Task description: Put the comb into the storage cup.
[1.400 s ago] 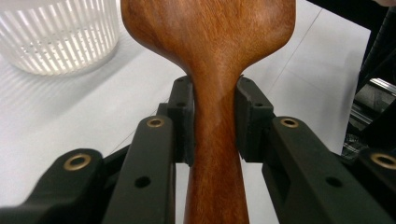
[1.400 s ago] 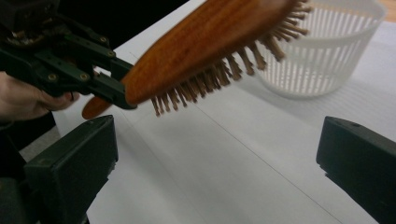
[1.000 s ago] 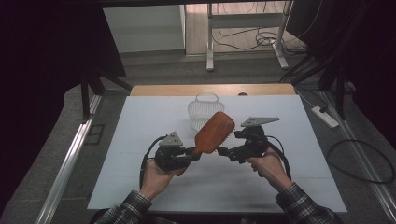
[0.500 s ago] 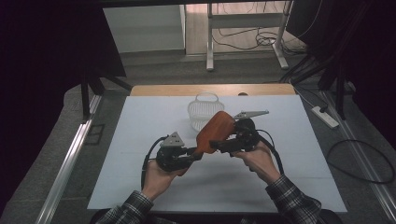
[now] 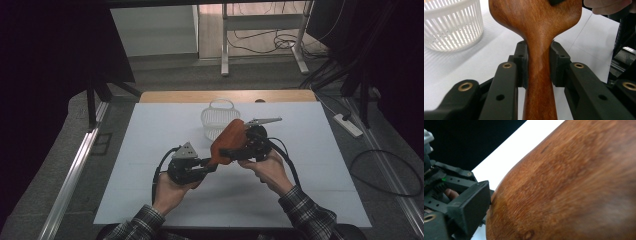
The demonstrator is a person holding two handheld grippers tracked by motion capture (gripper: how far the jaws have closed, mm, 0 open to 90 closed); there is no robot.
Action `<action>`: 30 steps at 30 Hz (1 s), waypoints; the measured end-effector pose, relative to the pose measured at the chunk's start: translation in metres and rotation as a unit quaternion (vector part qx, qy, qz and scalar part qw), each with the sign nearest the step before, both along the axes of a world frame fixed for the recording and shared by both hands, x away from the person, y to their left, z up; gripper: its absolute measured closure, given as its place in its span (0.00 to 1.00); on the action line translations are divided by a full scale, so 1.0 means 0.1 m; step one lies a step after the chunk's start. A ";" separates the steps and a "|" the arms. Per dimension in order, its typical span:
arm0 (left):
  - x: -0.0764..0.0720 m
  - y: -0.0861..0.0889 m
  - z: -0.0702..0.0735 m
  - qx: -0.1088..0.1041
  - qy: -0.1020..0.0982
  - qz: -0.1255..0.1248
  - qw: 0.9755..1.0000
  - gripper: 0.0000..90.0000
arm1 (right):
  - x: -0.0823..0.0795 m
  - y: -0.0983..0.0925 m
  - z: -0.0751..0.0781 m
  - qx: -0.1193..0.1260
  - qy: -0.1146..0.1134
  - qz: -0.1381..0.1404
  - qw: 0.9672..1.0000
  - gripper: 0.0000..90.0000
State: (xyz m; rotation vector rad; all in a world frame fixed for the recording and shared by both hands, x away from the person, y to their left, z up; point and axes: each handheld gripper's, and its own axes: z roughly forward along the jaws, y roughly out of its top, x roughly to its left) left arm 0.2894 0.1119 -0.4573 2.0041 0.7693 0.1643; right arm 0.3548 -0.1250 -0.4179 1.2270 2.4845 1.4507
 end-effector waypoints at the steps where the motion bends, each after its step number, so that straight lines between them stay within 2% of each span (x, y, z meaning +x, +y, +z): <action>1: 0.00 0.00 0.00 0.001 0.000 0.001 1.000 0.79 | 0.00 0.00 0.00 0.005 0.000 -0.002 1.000 0.08; 2: 0.00 0.00 -0.01 0.000 0.000 0.002 1.000 0.79 | 0.00 -0.01 0.00 0.011 0.001 -0.003 1.000 0.12; 6: 0.00 -0.01 -0.03 0.001 0.001 0.000 1.000 0.79 | -0.01 -0.01 0.00 0.016 0.000 -0.010 1.000 0.17; 7: 0.00 -0.02 -0.04 0.003 0.001 -0.001 1.000 0.79 | -0.01 -0.03 -0.01 0.031 0.010 -0.015 0.999 0.22; 8: 0.00 -0.02 -0.04 0.003 0.001 -0.001 1.000 0.79 | -0.01 -0.03 -0.01 0.031 0.010 -0.015 0.999 0.22; 11: 0.01 -0.04 -0.06 0.010 0.004 -0.002 1.000 0.79 | -0.01 -0.07 -0.02 0.054 0.021 -0.018 0.998 0.32; 12: 0.01 -0.04 -0.06 0.010 0.004 -0.002 1.000 0.79 | -0.01 -0.07 -0.02 0.054 0.021 -0.018 0.998 0.32; 13: 0.02 -0.04 -0.07 0.011 0.006 -0.003 1.000 0.79 | 0.00 -0.09 -0.01 0.068 0.029 -0.020 0.997 0.37; 16: 0.02 -0.05 -0.07 0.012 0.006 -0.003 1.000 0.79 | 0.01 -0.11 -0.01 0.078 0.035 -0.019 0.996 0.40; 21: 0.03 -0.09 -0.11 0.027 0.012 -0.005 1.000 0.79 | 0.05 -0.15 -0.03 0.110 0.063 -0.015 0.992 0.51; 25: 0.04 -0.09 -0.13 0.028 0.015 -0.009 0.999 0.79 | 0.04 -0.14 -0.03 0.110 0.067 -0.010 0.992 0.54; 29: 0.04 -0.09 -0.13 0.028 0.012 -0.009 0.999 0.78 | 0.04 -0.16 -0.04 0.130 0.086 -0.009 0.988 0.58; 30: 0.04 -0.09 -0.13 0.027 0.014 -0.010 0.999 0.78 | 0.04 -0.16 -0.04 0.130 0.086 -0.009 0.988 0.58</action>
